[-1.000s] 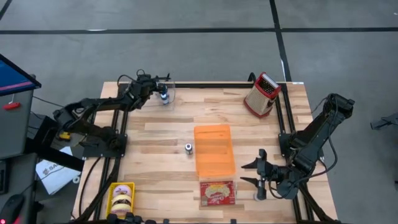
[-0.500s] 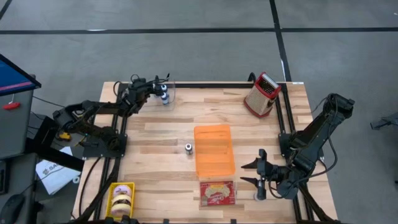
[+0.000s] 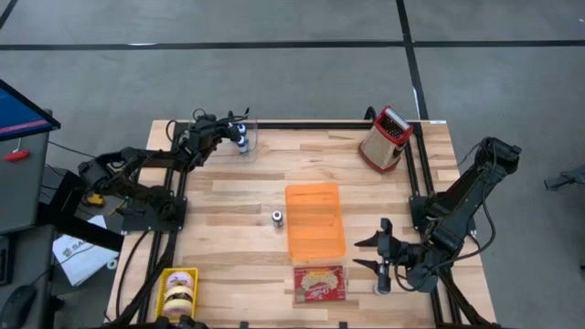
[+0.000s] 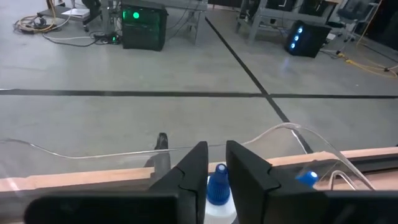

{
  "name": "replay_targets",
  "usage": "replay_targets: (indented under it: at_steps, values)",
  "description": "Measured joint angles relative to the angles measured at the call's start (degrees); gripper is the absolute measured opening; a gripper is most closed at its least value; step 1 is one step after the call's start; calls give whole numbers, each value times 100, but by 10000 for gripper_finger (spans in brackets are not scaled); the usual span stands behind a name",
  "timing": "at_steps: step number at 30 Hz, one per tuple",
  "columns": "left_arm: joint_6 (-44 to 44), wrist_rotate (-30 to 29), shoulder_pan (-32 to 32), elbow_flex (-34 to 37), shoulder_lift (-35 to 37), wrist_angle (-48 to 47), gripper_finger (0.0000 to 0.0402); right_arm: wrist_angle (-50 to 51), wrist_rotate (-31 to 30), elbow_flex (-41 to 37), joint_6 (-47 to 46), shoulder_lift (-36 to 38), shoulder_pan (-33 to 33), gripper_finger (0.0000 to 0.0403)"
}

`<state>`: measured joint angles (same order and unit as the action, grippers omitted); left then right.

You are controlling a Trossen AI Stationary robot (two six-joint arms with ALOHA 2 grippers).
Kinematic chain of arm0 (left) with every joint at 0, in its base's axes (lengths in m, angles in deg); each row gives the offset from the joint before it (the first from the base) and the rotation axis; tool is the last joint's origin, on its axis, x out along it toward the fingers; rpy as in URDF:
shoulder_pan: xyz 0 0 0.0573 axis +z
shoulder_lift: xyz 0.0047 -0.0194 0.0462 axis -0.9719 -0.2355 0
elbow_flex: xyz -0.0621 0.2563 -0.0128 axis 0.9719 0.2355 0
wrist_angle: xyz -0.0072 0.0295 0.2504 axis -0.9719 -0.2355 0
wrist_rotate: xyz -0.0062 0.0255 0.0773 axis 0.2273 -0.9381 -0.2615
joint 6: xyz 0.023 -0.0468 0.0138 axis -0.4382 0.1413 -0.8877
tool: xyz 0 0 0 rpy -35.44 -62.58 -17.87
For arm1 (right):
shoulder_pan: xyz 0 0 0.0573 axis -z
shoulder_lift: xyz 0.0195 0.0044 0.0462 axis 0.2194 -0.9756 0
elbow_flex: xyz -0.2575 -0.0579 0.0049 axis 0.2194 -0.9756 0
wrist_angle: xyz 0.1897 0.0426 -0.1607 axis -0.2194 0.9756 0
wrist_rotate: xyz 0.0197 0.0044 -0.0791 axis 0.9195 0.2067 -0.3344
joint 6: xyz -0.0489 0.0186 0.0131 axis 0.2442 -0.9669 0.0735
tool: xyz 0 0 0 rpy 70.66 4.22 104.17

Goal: Pick & Place Food Item
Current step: Put the blue food coloring bottle into the transparent bin, then put the left violet food coloring bottle into the transparent bin

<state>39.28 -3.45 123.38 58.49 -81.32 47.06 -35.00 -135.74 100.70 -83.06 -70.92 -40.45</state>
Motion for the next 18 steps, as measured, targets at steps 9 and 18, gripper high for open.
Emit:
replay_targets:
  at_steps: [9, 18]
  values:
    - [-104, 24, 0, 0, 33, 22, 83, 148, -17, -2, -94, 0, 0, 195]
    - [-280, 126, -24, -2, 526, -17, 88, 150, -68, -2, -96, 0, 0, 195]
